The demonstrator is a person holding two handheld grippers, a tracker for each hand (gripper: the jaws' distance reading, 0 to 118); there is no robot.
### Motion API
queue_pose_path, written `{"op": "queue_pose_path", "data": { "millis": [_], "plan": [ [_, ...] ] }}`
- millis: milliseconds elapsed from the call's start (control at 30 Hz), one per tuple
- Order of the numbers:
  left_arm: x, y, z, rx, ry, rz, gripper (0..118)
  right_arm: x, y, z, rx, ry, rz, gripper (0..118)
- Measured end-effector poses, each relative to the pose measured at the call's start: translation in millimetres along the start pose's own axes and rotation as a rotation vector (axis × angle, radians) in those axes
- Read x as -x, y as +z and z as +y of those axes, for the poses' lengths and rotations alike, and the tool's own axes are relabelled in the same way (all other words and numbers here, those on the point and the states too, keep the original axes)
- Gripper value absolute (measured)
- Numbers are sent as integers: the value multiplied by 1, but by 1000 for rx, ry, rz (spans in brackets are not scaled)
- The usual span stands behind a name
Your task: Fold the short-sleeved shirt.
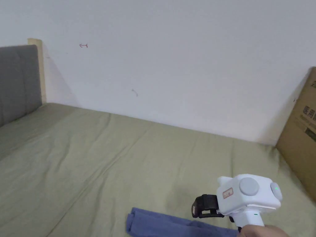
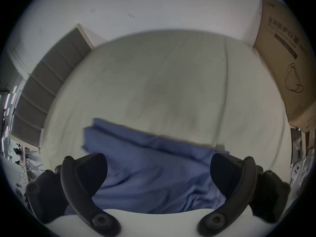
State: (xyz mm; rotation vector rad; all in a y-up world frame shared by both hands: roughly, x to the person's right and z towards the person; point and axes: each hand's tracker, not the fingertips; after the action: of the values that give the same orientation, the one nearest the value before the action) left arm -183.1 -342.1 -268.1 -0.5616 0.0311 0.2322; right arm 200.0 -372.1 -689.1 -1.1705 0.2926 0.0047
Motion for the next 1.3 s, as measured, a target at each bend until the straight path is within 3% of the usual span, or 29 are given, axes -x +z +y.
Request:
{"op": "queue_pose_path", "data": {
  "millis": [133, 233, 333, 367, 400, 433, 467, 633, 833, 933, 1200, 1300],
  "plan": [
    [15, -17, -10, 76, 25, 27, 0, -2, -54, 16, 165, 121, -83, 117],
    [21, -24, -18, 103, 27, 43, 0, 1, -83, 9, 263, 211, -113, 107],
    [22, -25, -22, 121, 42, 40, 0, 3, -79, 4, 223, 187, -107, 106],
    [22, -25, -22, 124, 48, 37, 0, 3, -72, 3, 211, 199, -99, 100],
    [22, -25, -22, 129, 49, 38, 0, 5, -64, 2, 188, 205, -47, 79],
    [24, -23, -21, 134, 58, 36, 0, 6, -55, 0, 173, 215, -5, 45],
    [26, -20, -20, 135, 76, 28, 0, 5, -47, 0, 149, 230, 12, 3],
    [20, -2, -9, 108, 73, 16, 0, 0, 18, -29, -11, 123, 60, 4],
    [2, 24, 35, 9, -1, -17, 0, -35, 162, -77, -335, -4, 76, 4],
    [-9, 32, 76, -67, -64, -31, 0, -58, 234, -97, -422, -94, 138, 4],
    [-46, 48, 215, -185, -99, -161, 0, -68, 375, -125, -572, -114, 161, 4],
    [-66, 56, 268, -245, -138, -143, 0, -60, 417, -121, -638, -103, 138, 4]
  ]
}}
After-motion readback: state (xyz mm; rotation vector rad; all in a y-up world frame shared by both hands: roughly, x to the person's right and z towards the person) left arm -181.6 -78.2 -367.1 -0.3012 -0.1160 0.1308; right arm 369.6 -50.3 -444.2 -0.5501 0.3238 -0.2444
